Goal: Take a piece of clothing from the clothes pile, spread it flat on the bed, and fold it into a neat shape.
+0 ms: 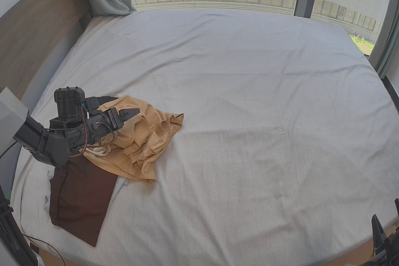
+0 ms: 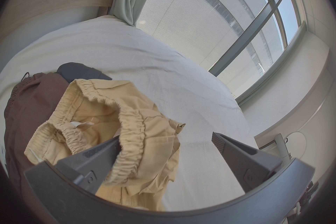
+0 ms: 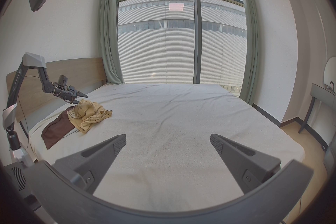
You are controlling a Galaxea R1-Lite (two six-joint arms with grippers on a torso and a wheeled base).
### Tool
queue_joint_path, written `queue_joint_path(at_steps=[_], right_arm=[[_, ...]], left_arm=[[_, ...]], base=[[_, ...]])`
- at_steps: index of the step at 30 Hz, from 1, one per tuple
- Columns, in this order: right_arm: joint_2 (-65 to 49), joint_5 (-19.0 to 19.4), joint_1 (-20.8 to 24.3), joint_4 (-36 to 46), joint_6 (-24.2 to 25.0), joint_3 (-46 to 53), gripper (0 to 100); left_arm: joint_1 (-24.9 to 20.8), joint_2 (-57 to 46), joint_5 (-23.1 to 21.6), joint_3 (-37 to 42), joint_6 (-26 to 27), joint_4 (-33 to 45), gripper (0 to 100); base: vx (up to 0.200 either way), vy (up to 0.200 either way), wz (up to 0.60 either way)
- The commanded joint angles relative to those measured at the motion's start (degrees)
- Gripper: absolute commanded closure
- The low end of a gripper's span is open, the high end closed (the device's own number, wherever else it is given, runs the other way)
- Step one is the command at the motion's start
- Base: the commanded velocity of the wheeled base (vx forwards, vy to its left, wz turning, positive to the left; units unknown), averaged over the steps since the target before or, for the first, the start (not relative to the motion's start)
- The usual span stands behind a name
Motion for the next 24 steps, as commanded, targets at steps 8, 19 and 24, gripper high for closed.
queue_joint_path(at_steps=[8, 19, 24], right_arm=[[-0.93, 0.01, 0.04, -0.01, -0.01, 1.01, 0], [-0.93, 0.01, 0.04, -0.01, -0.01, 1.01, 0], [-0.93, 0.01, 0.04, -0.01, -0.01, 1.01, 0]], left_arm=[[0.12, 2.93, 0.19, -1.13, -1.57, -2.86, 0], [0.21, 3.10, -0.07, -1.21, -1.57, -2.86, 100], [0.47, 2.58, -0.16, 0.11, -1.92, -2.95, 100]], base=[[0.000, 0.000, 0.00], [0.000, 0.000, 0.00], [0.000, 0.000, 0.00]])
